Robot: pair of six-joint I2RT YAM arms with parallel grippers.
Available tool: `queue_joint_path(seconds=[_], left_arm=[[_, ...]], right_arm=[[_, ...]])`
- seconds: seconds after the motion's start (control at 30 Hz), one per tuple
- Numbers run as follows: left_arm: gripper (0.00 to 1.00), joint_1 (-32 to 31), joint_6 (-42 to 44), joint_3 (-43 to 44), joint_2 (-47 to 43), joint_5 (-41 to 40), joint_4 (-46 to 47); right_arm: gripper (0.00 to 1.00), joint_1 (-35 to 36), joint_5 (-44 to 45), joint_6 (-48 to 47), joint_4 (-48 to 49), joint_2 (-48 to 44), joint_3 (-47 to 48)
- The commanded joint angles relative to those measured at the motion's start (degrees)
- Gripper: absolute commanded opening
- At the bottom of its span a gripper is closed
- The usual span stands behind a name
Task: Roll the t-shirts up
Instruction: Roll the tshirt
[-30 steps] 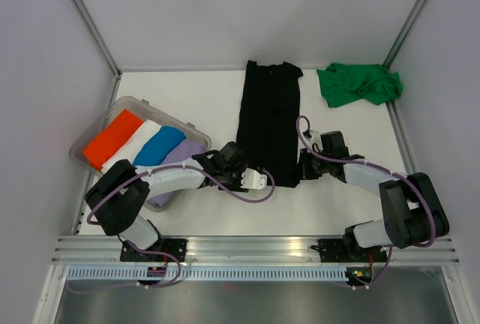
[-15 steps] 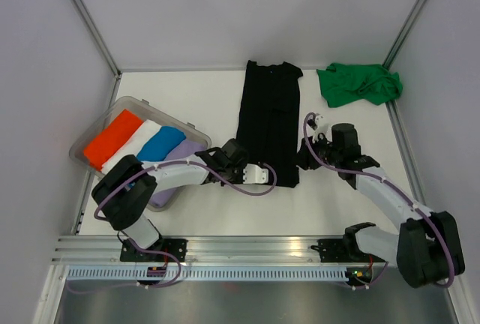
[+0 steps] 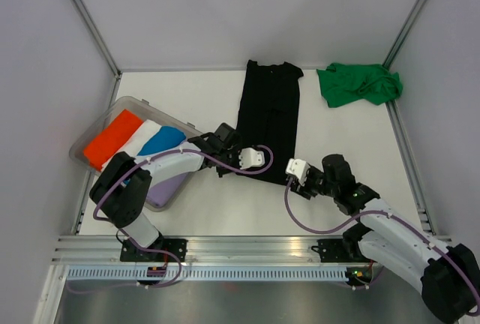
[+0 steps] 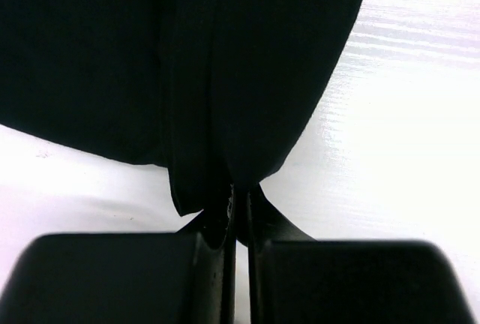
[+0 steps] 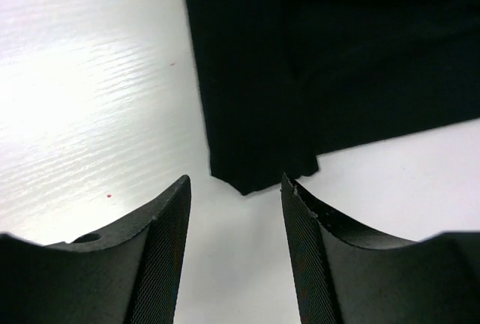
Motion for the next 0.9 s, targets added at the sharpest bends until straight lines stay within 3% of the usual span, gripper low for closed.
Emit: queue_joint_path(seconds=[0.0, 0.3, 0.4, 0.43, 0.5, 0.53, 0.6, 0.7, 0.73, 0.87], left_arm=[[0.02, 0.2, -1.9, 2.6, 0.3, 2.8, -0.9], [0.02, 0.3, -2.5, 3.3, 0.9, 3.3, -1.8], [0.02, 0.3, -2.7, 3.4, 1.0, 3.4, -2.1], [0.02, 0.3, -2.6, 3.4, 1.1, 3.7, -2.4], [0.02, 0.3, -2.4, 3.4, 1.1, 4.1, -3.1], [0.02, 0.3, -2.2, 3.5, 1.0, 4.7, -4.4], [0.02, 0.3, -1.5, 3.9, 0.5, 5.6, -6.3], [0.02, 0.4, 0.9, 5.1, -0.5, 9.8, -13.8], [0.02, 0.4, 2.3, 5.7, -0.8, 13.2, -18.6], [0.02, 1.5, 4.8, 7.6, -1.7, 21.9, -27.0]], right_arm=[[0.58, 4.5, 4.4, -5.7, 3.2, 3.4, -0.5], [0.59, 6.9, 10.2, -6.0, 11.0, 16.8, -0.6], [0.4, 6.9, 13.4, -2.9, 12.0, 20.1, 0.7], [0.22, 6.9, 13.1, -2.7, 10.6, 20.5, 1.2], [0.07, 6.9, 11.3, -2.7, 8.2, 20.1, 2.0], [0.0, 6.9, 10.3, -2.9, 3.9, 19.4, 3.5], [0.0, 6.9, 4.9, -4.7, -1.5, 16.7, 6.2], [0.0, 6.8, -4.4, -9.5, -17.3, 14.7, 9.9], [0.0, 6.9, -6.4, -11.9, -24.3, 14.6, 12.0], [0.0, 5.4, -13.5, -15.5, -36.2, 16.7, 18.2]])
